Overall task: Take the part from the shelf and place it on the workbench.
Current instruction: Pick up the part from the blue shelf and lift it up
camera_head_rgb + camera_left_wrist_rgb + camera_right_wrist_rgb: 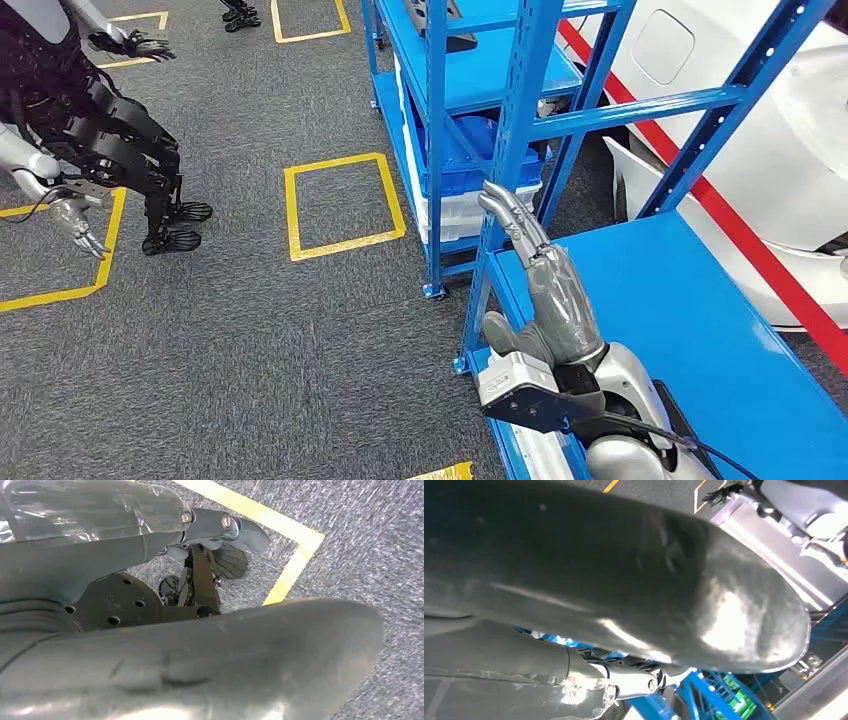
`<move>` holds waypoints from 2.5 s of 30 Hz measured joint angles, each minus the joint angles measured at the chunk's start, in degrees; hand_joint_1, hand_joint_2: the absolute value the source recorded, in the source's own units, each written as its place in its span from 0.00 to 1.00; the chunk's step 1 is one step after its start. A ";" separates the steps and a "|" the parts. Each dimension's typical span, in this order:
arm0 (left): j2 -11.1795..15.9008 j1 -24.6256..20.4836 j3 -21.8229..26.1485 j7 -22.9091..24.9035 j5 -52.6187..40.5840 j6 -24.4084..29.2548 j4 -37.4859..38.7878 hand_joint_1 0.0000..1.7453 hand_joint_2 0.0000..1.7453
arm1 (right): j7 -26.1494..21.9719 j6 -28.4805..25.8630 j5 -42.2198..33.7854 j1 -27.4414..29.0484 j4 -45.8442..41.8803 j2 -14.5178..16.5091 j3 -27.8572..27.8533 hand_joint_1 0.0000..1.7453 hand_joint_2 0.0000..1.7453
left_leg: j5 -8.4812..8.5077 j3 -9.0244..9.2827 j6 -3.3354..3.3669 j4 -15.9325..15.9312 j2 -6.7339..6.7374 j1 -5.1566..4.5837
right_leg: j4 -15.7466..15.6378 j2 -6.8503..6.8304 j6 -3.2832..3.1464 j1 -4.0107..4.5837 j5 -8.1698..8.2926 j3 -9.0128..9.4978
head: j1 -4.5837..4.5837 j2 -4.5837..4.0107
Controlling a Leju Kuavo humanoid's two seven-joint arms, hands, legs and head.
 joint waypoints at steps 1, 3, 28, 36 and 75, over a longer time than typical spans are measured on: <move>-0.01 -0.02 0.00 0.00 0.00 -0.01 0.00 0.00 0.00 | -0.01 0.00 0.00 -0.03 0.00 0.00 0.00 0.00 0.00 | -0.64 -0.33 -0.04 0.92 -0.04 0.01 | -0.02 0.03 -0.16 0.01 0.00 0.03 | -0.13 0.00; -0.02 -0.04 0.00 0.00 0.00 -0.03 0.00 0.00 0.00 | -0.02 0.02 0.01 -0.09 0.00 0.00 0.00 0.00 0.00 | -3.13 -2.29 -0.09 5.37 -0.12 -0.05 | -0.06 0.15 -0.62 0.11 -0.03 0.11 | -0.43 0.00; -0.46 0.21 0.00 -0.30 -0.12 -0.25 0.00 0.00 0.00 | 0.69 0.14 0.71 0.16 -0.54 -0.04 -0.28 0.00 0.00 | 0.67 0.05 2.46 -0.84 1.75 -1.52 | -0.72 -1.94 0.36 0.91 0.04 0.57 | 0.01 0.00; -0.48 0.24 0.00 -0.37 -0.12 -0.27 0.00 0.00 0.00 | 0.76 0.20 0.71 0.08 -0.94 -0.04 -0.28 0.00 0.00 | -6.85 -5.49 0.43 13.05 0.04 -0.99 | -1.63 0.42 -1.57 0.70 0.67 0.93 | -0.64 0.00; -0.49 0.29 0.02 -1.26 -0.72 -0.60 0.02 0.00 0.00 | 0.02 0.81 0.53 0.13 -1.20 -0.01 -0.34 0.00 0.00 | 0.65 -0.21 1.16 -0.80 -2.72 -0.71 | -1.40 3.60 0.02 0.60 0.52 0.91 | -0.68 0.00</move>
